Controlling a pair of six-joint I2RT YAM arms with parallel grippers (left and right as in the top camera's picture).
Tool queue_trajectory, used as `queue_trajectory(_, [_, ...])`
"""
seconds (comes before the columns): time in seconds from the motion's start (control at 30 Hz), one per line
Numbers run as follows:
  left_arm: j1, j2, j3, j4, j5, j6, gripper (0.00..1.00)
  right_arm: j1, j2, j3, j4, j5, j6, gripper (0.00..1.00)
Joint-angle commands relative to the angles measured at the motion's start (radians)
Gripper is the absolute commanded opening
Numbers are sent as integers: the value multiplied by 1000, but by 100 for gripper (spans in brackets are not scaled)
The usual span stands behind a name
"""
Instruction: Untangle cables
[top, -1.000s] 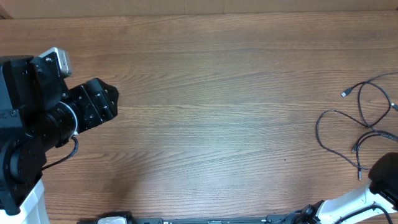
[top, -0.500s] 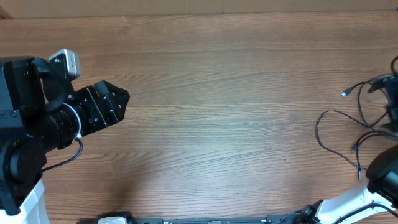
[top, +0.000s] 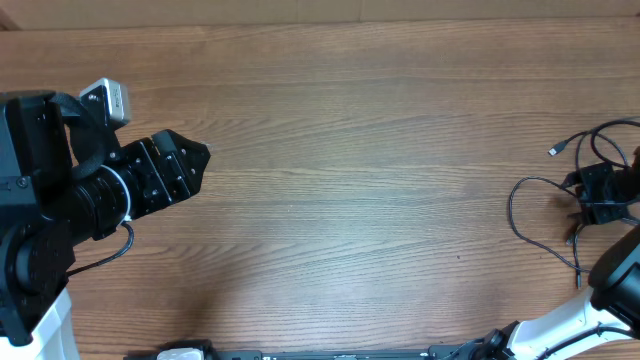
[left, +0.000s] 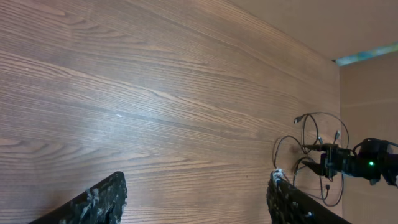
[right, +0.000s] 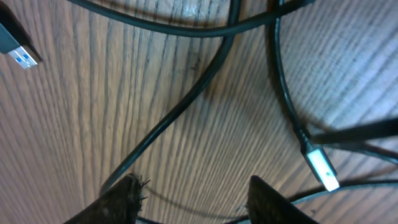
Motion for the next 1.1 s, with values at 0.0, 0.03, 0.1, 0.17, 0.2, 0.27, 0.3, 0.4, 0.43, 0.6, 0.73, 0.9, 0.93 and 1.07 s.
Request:
queue_trajectory(0.0, [4,2,-2,0,12,-6,72,0,-28,-26,24,-7,-14,60])
queue_trajectory(0.03, [4,2,-2,0,12,-6,72,0,-28,-33,32,-7,-15,61])
queue_trajectory(0.1, [4,2,-2,1,12,-6,72,0,-28,-52,59,-8,-15,60])
queue_trajectory(0.17, [4,2,-2,1,12,-6,72,0,-28,-77,99,-8,-15,51])
queue_trajectory(0.2, [4,2,-2,1,12,-6,72,0,-28,-92,123,-8,-15,49])
queue_trajectory(0.27, [4,2,-2,1,13,-6,72,0,-28,-120,175,-9,-15,50])
queue_trajectory(0.3, [4,2,-2,1,13,-6,72,0,-28,-132,196,-8,-15,50])
queue_trajectory(0.4, [4,2,-2,0,13,-6,72,0,-28,-159,261,-12,-15,49])
queue_trajectory(0.43, [4,2,-2,0,13,-6,72,0,-28,-160,275,-11,-16,45])
queue_trajectory(0.6, [4,2,-2,0,33,-6,72,0,-28,-159,355,-12,-19,4])
queue_trajectory(0.73, [4,1,-2,-2,39,-5,72,-1,-28,-159,420,-11,-31,4])
queue_trajectory(0.9, [4,2,-2,-2,39,-5,72,-20,-28,-159,464,42,-72,4])
queue_trajectory(0.93, [4,2,-2,-2,39,-5,72,-31,-28,-159,464,59,-72,4])
queue_trajectory(1.07, [4,2,-2,-2,39,-5,72,-106,-28,-158,464,67,-72,4])
